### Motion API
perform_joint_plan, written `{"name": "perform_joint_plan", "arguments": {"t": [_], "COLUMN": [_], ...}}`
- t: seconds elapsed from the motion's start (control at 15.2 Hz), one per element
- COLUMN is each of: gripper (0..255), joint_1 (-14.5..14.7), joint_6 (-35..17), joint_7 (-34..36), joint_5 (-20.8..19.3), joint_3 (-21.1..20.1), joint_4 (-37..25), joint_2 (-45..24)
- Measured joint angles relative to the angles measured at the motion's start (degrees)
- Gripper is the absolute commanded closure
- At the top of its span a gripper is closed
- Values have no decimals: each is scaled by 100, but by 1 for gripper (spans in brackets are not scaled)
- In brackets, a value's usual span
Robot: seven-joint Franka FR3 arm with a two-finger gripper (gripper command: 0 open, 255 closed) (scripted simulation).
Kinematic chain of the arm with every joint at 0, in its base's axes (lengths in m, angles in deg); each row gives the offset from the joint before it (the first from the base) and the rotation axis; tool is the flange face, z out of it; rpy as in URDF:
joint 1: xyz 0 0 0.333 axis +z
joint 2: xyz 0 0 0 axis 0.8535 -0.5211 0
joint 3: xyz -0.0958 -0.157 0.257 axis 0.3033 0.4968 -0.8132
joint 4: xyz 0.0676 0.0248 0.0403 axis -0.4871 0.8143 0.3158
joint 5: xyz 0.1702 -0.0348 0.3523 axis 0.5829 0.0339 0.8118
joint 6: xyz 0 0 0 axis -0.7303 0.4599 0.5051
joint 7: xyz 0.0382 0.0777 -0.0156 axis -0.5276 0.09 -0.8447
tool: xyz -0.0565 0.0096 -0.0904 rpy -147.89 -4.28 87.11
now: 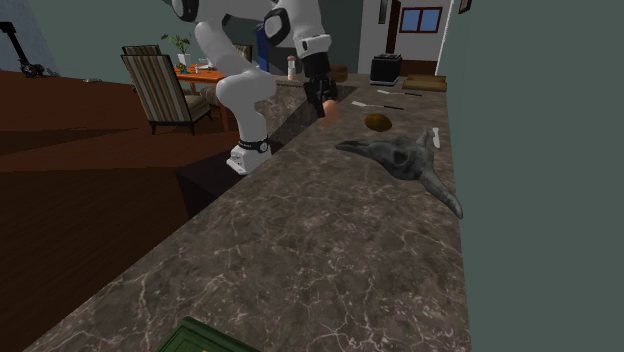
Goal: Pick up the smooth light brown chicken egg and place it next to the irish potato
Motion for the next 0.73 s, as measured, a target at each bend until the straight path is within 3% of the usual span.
{"name": "perform_joint_plan", "arguments": {"t": [0.73], "gripper": [255], "joint_1": [868], "joint_6": [462], "joint_7": [1755], "joint_5": [729], "joint_3": [-1666], "joint_4": [52], "joint_2": [370]}}
